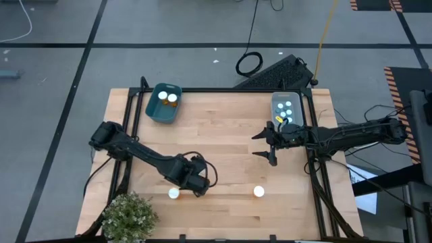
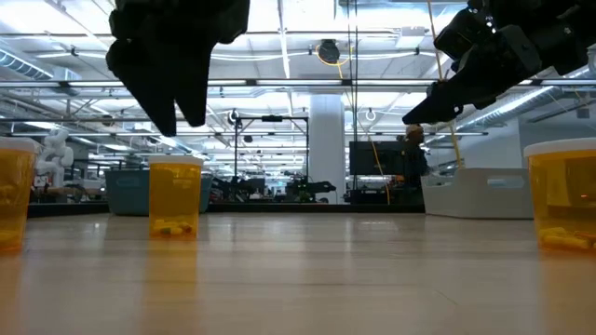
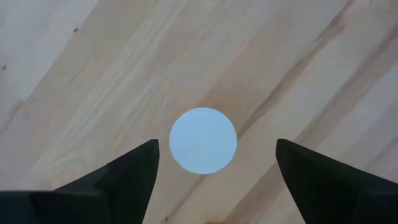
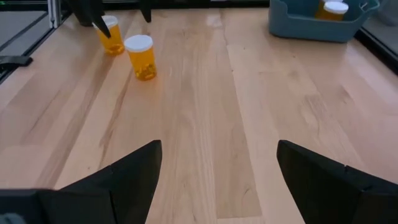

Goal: Pick and place medicine bottles into bin by pill shape (circle, oval)
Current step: Put the orange capsule bottle into the blue bin

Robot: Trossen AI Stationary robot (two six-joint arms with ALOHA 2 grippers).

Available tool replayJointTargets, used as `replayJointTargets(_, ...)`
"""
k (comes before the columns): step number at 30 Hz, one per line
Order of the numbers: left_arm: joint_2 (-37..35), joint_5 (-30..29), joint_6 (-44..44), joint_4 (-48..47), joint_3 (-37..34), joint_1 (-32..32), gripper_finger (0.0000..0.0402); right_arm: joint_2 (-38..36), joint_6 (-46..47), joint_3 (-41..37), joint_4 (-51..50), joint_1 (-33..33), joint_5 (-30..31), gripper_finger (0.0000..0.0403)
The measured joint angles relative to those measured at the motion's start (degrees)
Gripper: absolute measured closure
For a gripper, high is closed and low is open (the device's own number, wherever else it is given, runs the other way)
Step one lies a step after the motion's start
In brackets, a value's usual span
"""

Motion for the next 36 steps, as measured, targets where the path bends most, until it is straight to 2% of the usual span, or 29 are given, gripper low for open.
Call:
replayJointTargets(14, 5.3, 2.7, 3.1, 0.1, -0.3, 1.8, 0.0117, 0.0, -2.1, 0.0, 3.4, -0.1, 0.2, 0.009)
replayJointTargets(25, 5.4, 5.3, 5.6, 0.1, -0.3, 3.4, 0.019, 0.0, -2.9, 0.0, 3.4, -0.1, 0.2, 0.009)
replayJointTargets(36, 3.6, 6.2, 8.6, -1.4, -0.2, 4.6, 0.0176, 0.0, -3.2, 0.0, 3.4, -0.1, 0.4, 0.009)
